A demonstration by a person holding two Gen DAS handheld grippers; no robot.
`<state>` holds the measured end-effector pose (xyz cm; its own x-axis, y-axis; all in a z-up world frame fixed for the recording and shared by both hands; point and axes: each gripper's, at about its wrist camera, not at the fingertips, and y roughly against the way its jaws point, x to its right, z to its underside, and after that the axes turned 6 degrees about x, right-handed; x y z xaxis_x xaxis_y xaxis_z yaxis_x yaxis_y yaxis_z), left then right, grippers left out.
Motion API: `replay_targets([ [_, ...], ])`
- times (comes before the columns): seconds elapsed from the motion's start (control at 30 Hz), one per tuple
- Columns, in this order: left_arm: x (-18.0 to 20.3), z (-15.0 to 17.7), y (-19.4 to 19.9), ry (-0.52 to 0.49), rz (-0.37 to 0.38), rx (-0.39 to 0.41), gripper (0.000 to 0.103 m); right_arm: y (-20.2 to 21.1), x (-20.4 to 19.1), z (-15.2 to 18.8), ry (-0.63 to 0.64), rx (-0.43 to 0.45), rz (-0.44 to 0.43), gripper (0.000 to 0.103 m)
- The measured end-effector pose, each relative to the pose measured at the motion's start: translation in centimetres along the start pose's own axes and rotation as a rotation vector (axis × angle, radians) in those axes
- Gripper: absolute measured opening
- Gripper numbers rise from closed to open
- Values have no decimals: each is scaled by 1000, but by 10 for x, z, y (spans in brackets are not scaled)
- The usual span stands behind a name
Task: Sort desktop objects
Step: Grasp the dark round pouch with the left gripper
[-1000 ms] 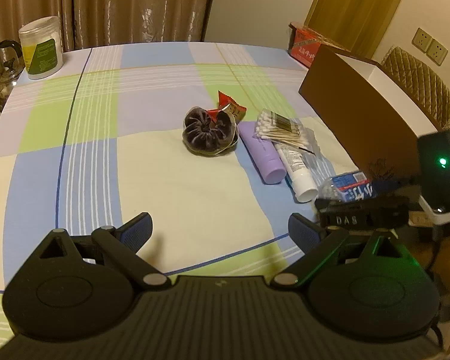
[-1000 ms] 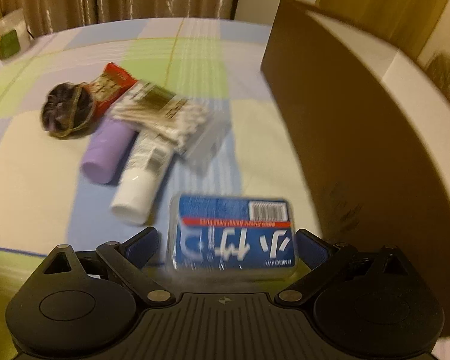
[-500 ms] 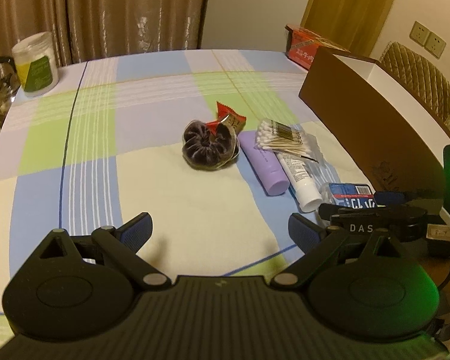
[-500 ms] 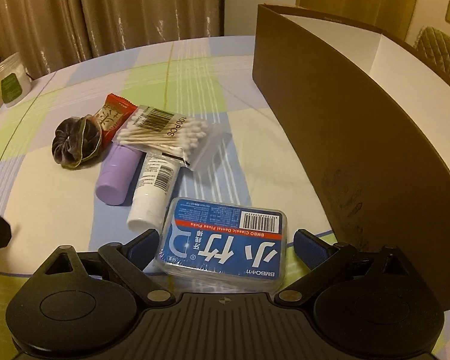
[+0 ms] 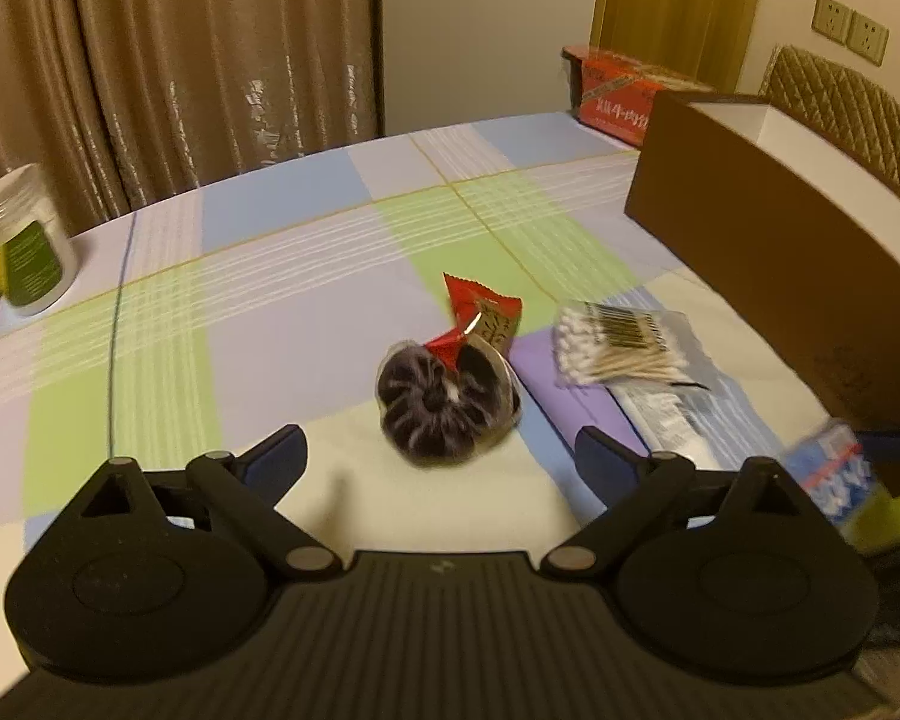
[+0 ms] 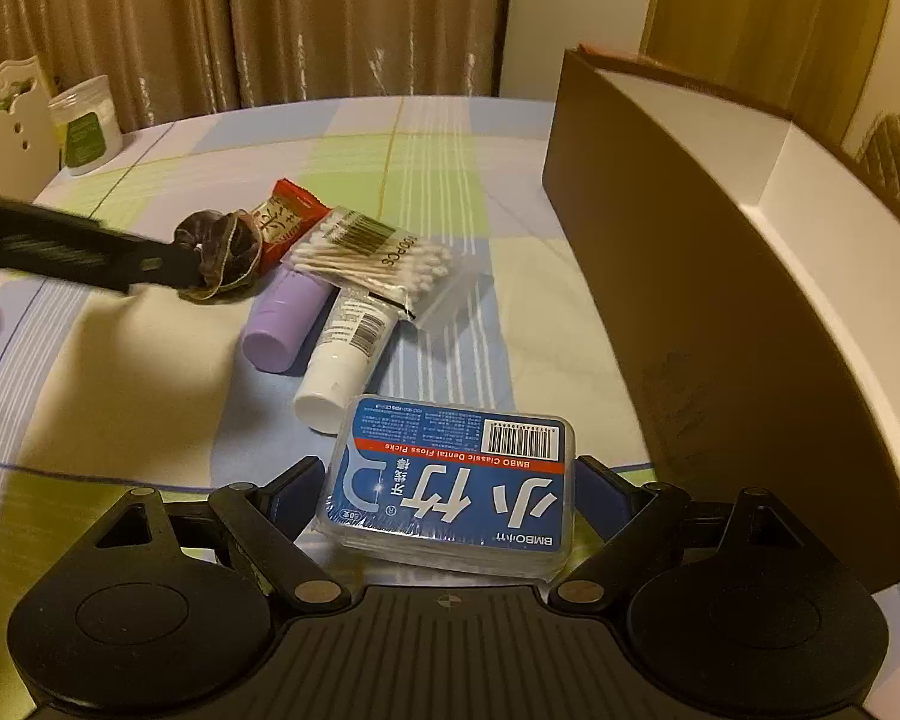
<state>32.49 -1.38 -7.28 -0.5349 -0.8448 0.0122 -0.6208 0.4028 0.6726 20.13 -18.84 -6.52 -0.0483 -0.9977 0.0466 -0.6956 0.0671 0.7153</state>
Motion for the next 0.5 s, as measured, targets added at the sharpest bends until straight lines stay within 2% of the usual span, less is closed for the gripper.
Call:
replay_targets([
  [0.1, 0, -2, -17, -6, 13, 23, 88, 7, 0, 1, 23, 12, -3, 88],
  [0.2, 2, -3, -34, -25, 8, 4, 77, 11, -2, 2, 46, 24, -4, 88],
  [0.27, 3, -1, -41, -38, -7, -19, 57, 12, -2, 1, 49, 28, -4, 88],
  [0.3, 3, 0, -41, -37, -1, -24, 53, 12, -3, 1, 51, 30, -7, 88],
  [0.37, 3, 2, -40, -33, 12, -32, 34, 12, -4, 1, 55, 35, -14, 88],
  [0.4, 4, 3, -38, -37, 14, -31, 32, 12, -4, 0, 56, 36, -20, 88],
  [0.47, 5, 5, -32, -42, 7, -32, 20, 12, -5, 0, 62, 35, -32, 88],
  [0.5, 4, 5, -28, -40, 5, -33, 19, 12, -7, -1, 66, 36, -38, 88],
])
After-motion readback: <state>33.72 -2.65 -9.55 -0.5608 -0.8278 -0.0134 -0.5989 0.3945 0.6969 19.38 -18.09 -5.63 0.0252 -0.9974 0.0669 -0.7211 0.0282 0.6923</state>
